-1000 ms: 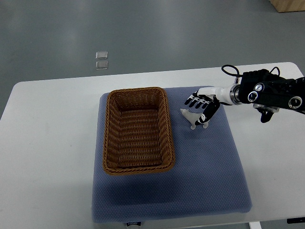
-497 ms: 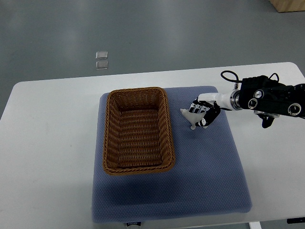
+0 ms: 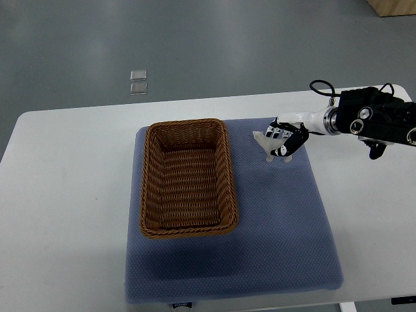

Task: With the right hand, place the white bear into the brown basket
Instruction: 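Lift the bear with the right hand and carry it over the basket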

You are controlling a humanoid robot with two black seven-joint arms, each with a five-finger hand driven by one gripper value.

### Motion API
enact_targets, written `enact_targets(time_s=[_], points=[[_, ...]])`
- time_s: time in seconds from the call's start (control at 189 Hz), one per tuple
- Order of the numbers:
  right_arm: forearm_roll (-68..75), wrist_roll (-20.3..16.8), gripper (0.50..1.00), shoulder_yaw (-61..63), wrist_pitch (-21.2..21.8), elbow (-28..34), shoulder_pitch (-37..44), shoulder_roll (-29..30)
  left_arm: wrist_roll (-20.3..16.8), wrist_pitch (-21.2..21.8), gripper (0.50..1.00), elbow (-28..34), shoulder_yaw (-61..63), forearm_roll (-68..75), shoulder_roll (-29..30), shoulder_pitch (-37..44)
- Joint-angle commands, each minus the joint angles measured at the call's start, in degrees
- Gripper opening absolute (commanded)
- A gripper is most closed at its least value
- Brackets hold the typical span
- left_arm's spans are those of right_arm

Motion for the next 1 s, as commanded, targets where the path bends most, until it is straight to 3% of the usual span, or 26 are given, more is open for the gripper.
enact_targets(time_s=[0.0,0.344,0.709,0.995], points=[[0.6,-0.1,0.5,0.1,2.1,0.9,4.4,-1.5,0.0,0.0,1.0,0.0,0.0,0.0,0.0,0.0],[6.4,-0.3,0.5,-0.5,3.7,5.0,16.4,-0.9,0.0,0.0,1.0,0.1,0.0,0.0,0.0,0.0],[9.6,-0.2,0.5,-4.4,0.5,1.7,19.1,14.4,0.0,0.0,1.0,0.1,-0.1,0.0,0.0,0.1],[9.5,-0.1,0.5,-4.5,-3.4,-4.2,13.2,24.0,0.0,0.0,1.0,0.0,0.0,0.0,0.0,0.1]])
